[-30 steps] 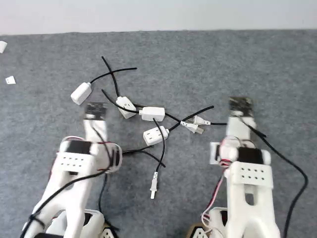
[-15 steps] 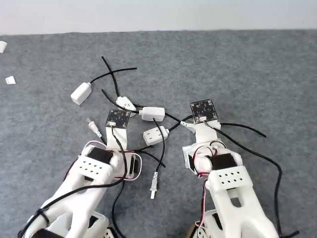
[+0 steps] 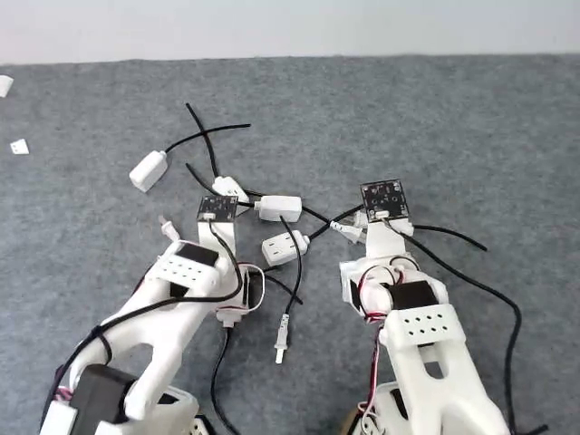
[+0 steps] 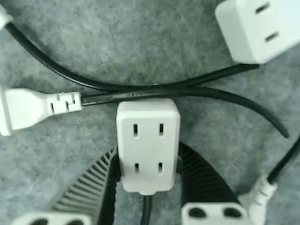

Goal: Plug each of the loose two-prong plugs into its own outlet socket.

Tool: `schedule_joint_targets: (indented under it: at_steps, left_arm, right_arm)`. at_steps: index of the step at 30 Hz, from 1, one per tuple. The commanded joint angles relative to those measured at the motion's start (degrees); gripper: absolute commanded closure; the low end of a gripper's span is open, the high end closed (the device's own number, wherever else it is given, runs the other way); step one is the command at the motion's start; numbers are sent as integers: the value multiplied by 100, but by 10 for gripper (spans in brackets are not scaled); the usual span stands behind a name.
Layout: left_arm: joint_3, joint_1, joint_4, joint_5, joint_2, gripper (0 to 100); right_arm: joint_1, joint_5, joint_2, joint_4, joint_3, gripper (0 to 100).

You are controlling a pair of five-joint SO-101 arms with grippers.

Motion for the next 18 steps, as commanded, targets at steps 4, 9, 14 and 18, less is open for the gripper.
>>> schedule_joint_targets:
  at_steps: [4,9,14,18]
  left_arm:
    - [259,-26,-88,-281,-545,800]
    - [919,-35,-299,-413,-1829,796]
    - [1121,-88,-246,-413,-2251,729]
    - [980,-343,-35,-396,-2259,676]
  right_arm:
    - [-374,-97,4,-75,-35,967]
    - [-919,-132,-48,198,-35,967]
    - [-1473,-141,13,198,26,967]
    - [-1851,-97,13,119,185,951]
